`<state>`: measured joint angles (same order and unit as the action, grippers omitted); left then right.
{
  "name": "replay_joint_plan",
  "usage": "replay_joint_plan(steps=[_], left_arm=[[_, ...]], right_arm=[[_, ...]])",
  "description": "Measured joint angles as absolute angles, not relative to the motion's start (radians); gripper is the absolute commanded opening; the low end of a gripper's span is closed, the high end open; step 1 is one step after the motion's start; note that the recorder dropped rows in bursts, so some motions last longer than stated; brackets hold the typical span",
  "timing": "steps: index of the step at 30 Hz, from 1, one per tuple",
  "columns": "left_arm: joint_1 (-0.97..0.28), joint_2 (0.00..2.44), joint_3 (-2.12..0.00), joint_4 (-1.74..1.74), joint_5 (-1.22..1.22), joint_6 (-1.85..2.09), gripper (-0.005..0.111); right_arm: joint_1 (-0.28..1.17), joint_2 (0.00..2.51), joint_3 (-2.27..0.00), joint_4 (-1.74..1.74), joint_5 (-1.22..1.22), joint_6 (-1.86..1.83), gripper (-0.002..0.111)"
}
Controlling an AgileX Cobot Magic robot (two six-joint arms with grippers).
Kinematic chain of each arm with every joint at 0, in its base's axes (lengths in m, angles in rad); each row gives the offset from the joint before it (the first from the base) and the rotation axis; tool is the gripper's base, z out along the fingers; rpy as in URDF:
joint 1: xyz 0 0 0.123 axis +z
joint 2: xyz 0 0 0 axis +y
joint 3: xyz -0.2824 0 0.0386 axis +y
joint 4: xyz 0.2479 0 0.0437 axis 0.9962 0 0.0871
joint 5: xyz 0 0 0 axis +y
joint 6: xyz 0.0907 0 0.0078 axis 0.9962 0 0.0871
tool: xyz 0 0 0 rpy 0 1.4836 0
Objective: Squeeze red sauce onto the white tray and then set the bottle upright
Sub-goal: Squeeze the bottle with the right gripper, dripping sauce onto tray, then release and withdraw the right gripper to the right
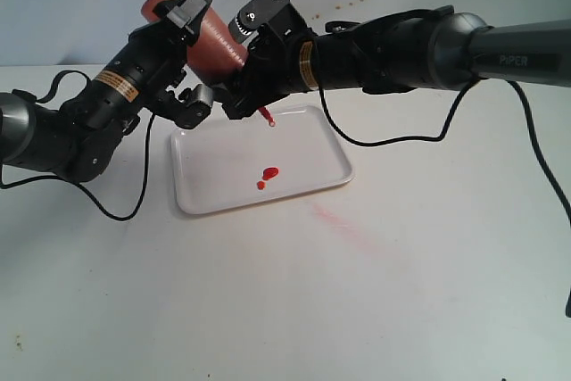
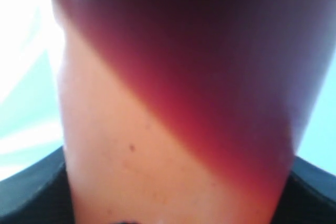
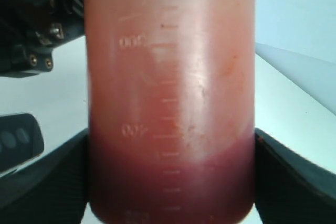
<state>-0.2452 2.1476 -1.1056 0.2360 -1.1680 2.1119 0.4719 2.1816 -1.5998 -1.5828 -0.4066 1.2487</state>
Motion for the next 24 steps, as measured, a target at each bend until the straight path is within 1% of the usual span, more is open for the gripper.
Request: replay_joint_plan(steps=[1,2,3,4,5,9,10,12,14,15,19,20,21,24], left_arm=[[-0.245,2.148,-1.106,0.236,-1.168,2.112,0.000],[-0.245,2.148,-1.106,0.238,-1.168,2.112,0.000],[-0.245,2.148,-1.106,0.238,-1.168,2.112,0.000],[-0.245,2.148,-1.106,0.238,-1.168,2.112,0.000],[-0.245,2.148,-1.106,0.238,-1.168,2.112,0.000],[-0.245,2.148,-1.106,0.269,-1.168,2.112,0.000],[-0.245,2.148,-1.106,0.269,-1.168,2.112,0.000],[-0.245,2.148,-1.106,0.276,-1.168,2.112,0.000],[-0.245,2.148,-1.106,0.285,-1.168,2.112,0.000],[-0.245,2.148,-1.106,0.287,-1.168,2.112,0.000],[-0.245,2.148,-1.106,0.285,-1.178,2.112,0.000],[-0.245,2.148,-1.106,0.285,-1.178,2.112,0.000],[-0.245,2.148,-1.106,0.285,-1.178,2.112,0.000],[-0.245,2.148,-1.106,0.288,-1.175,2.112,0.000]], right_arm=[[0.472,2.182,-1.600,-1.578,-0.403,1.251,0.032],[0.472,2.182,-1.600,-1.578,-0.403,1.251,0.060],[0.472,2.182,-1.600,-1.578,-0.401,1.251,0.072],[0.472,2.182,-1.600,-1.578,-0.401,1.253,0.098],[0.472,2.182,-1.600,-1.573,-0.396,1.258,0.105],[0.472,2.182,-1.600,-1.569,-0.388,1.258,0.105],[0.472,2.182,-1.600,-1.569,-0.388,1.258,0.104],[0.472,2.182,-1.600,-1.569,-0.388,1.260,0.097],[0.472,2.178,-1.600,-1.569,-0.388,1.260,0.082],[0.472,2.173,-1.600,-1.569,-0.388,1.260,0.069],[0.472,2.152,-1.600,-1.574,-0.402,1.268,0.029],[0.472,2.151,-1.600,-1.579,-0.402,1.275,0.012],[0.474,2.151,-1.600,-1.590,-0.402,1.286,0.001],[0.474,2.151,-1.600,-1.623,-0.402,1.322,0.000]])
